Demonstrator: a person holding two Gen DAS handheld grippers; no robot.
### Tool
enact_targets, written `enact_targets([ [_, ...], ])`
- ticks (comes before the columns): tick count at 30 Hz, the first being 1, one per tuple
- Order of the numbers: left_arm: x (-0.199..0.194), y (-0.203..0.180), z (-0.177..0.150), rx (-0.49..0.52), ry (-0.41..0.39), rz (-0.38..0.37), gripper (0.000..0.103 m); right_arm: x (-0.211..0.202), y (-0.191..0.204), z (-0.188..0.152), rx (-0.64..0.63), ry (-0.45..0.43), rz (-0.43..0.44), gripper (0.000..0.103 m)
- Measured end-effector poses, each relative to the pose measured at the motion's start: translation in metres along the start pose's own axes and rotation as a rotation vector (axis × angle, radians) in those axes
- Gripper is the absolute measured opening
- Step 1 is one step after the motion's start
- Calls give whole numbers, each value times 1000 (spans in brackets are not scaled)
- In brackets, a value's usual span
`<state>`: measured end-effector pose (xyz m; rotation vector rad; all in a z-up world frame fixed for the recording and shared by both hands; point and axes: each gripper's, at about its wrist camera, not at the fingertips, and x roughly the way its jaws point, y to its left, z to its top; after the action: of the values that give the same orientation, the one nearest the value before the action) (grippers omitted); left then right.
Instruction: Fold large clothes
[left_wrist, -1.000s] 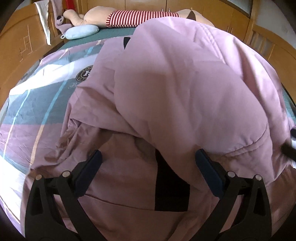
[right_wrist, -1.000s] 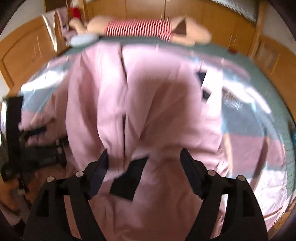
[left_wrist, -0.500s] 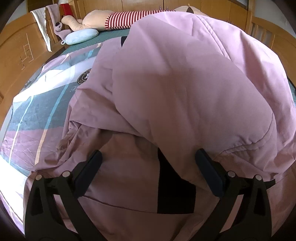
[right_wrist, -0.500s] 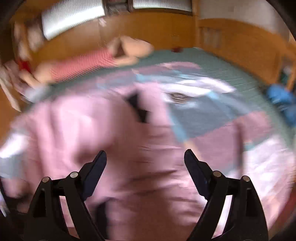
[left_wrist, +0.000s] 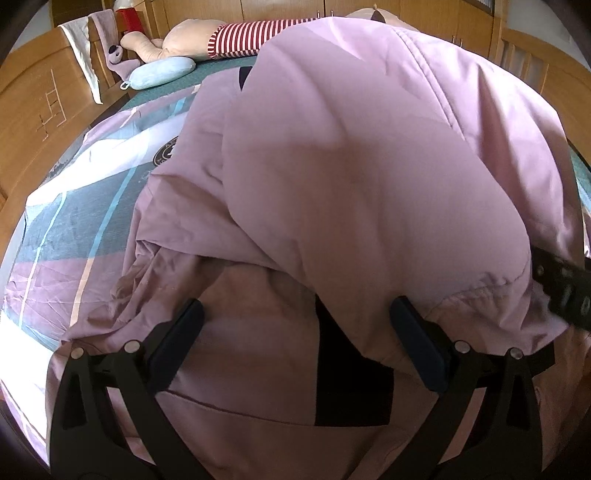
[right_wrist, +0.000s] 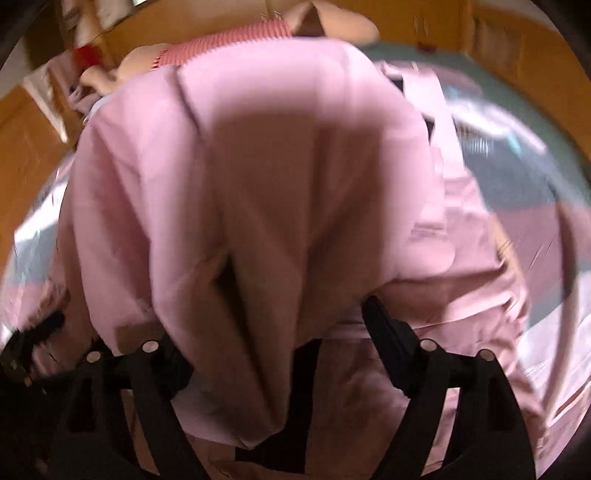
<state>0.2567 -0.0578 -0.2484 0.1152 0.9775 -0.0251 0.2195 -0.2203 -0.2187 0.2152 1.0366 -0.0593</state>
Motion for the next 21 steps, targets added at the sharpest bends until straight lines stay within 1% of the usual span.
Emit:
enact_targets([
  [4,-4,2,6,17,12,2,101,3,5,-2,-43,-13,-41,85],
  [5,-7,4,8,24,3,21,101,4,6,-3,-48,-15,-47,86],
  [7,-12,13,14,17,-43,98,101,5,4,-4,-48,-12,-48,88],
  [8,-13,20,16,0,-57,111,101,3,9,-5,-51,-9,-49,89],
  [9,-13,26,19,-26,-55,98,101,1,11,-7,-55,-8,-52,89],
  [10,-9,35,21,-67,-28,59,101,1,12,-9,-62,-9,-56,91],
  [12,-1,43,20,-124,6,14,101,-1,14,-9,-75,-11,-61,93],
  [13,1,44,19,-128,3,16,101,-2,15,-9,-81,-14,-61,93],
  [15,1,36,19,-83,-14,54,101,-9,15,-7,-78,-27,-44,93],
  [16,1,30,18,-47,-25,80,101,-16,14,-7,-68,-54,-29,91],
  [17,1,26,18,-35,-27,88,101,-28,11,-6,-48,-111,-6,86],
  [19,2,24,18,-25,-25,94,101,-47,6,-5,-20,-206,36,80],
  [20,2,25,18,-30,-24,91,101,-52,6,-5,-16,-233,44,78],
  [21,3,26,19,-39,-21,84,101,-53,6,-5,-17,-235,39,78],
])
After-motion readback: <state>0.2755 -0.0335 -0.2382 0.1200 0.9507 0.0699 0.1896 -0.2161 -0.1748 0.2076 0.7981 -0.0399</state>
